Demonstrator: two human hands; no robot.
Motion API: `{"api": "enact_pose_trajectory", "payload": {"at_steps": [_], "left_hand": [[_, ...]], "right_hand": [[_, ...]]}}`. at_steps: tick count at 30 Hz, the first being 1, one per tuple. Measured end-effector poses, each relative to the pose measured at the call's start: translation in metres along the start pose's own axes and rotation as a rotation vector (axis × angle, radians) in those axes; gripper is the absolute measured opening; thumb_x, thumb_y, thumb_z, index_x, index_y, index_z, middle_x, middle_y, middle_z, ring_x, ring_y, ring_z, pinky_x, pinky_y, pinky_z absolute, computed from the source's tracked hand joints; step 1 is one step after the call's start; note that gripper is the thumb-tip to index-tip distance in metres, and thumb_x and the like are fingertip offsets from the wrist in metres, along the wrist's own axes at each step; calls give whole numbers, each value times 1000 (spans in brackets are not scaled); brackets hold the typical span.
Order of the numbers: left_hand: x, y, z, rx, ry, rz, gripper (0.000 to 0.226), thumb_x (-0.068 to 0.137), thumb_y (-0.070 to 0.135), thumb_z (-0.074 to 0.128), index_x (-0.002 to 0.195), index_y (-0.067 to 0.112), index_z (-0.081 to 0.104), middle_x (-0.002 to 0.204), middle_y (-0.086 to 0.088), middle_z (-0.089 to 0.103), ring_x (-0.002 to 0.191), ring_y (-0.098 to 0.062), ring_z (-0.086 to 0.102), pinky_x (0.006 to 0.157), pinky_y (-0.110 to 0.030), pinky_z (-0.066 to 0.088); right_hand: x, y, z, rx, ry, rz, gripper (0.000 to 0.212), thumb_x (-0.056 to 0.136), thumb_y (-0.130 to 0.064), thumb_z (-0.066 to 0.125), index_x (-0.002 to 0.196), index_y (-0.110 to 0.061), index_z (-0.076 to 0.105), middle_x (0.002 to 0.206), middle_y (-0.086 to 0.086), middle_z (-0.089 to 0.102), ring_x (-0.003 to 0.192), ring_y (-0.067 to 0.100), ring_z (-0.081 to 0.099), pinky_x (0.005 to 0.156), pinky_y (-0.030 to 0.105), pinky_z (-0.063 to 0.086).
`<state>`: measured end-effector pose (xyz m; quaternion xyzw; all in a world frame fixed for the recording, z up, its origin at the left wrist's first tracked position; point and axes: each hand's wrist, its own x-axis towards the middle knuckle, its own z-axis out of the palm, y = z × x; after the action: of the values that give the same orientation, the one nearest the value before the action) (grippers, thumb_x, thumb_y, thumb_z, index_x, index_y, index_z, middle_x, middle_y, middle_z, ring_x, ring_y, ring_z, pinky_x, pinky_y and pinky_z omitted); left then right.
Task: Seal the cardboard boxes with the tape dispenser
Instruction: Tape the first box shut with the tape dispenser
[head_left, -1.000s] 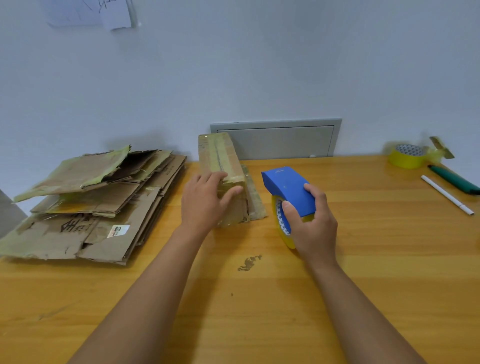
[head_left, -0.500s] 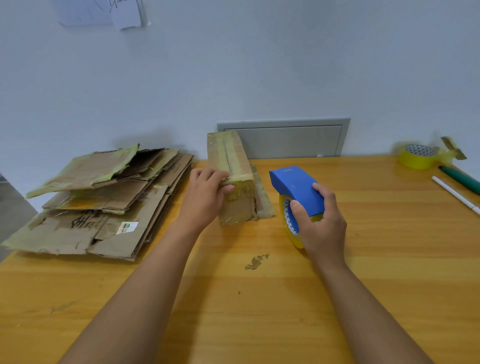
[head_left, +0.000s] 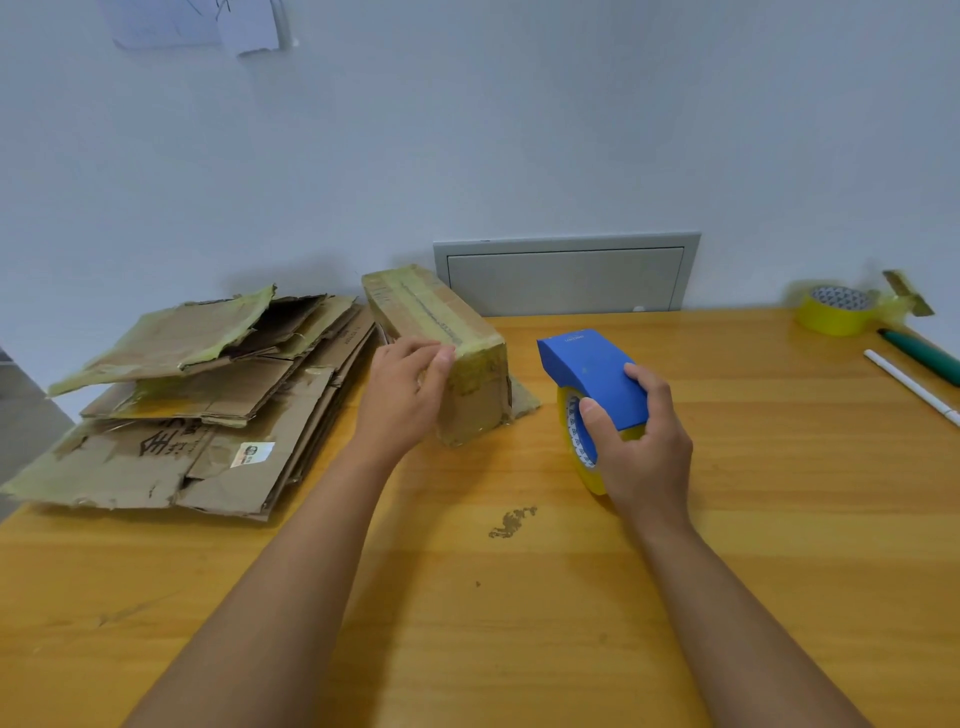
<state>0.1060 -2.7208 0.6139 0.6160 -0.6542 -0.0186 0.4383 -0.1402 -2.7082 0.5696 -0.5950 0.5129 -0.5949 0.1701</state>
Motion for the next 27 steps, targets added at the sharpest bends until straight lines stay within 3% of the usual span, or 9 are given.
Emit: {"api": "enact_pose_trajectory", "payload": {"at_steps": [4,7,11,15,22,27], "left_hand": [[7,-9,-7,37,-83,14,33,101,39,48,124,26,68,114,22,54,112,-6,41,92,-29,37],[8,-11,-10,77,-111,21,33,98,38,56,128,28,65,113,24,51,111,-3,37,93,-26,32],[10,-5,-12,126,-149,32,34,98,33,58,130,28,63,114,21,50,110,-4,36,93,-29,36],[13,-7,-23,129,-282,39,39,100,29,56,138,27,57,127,15,52,121,-10,37,101,-33,39],[6,-4,-20,161,-180,102,36,99,26,57,135,21,60,132,6,59,124,-16,46,98,-31,40],[6,-17,-30,91,-343,54,52,98,10,54,146,29,48,152,12,42,145,-9,29,109,-41,43]], "right_hand": [[0,-1,0,0,-4,4,55,80,-62,57,128,-36,48,109,-11,54,89,4,55,69,27,48],[0,-1,0,-6,-5,-2,55,80,-61,57,128,-35,48,109,-11,54,87,7,55,68,27,48],[0,-1,-1,-1,-2,-5,55,80,-62,57,127,-36,48,109,-12,54,87,4,55,67,23,45],[0,0,0,-3,-4,-12,55,80,-62,56,127,-37,47,109,-11,54,87,2,54,68,19,43],[0,0,0,9,1,7,51,81,-56,61,127,-38,48,108,-14,53,91,-3,54,69,20,44],[-1,0,0,7,4,8,51,82,-54,62,128,-36,48,108,-15,52,87,1,55,68,27,48]]}}
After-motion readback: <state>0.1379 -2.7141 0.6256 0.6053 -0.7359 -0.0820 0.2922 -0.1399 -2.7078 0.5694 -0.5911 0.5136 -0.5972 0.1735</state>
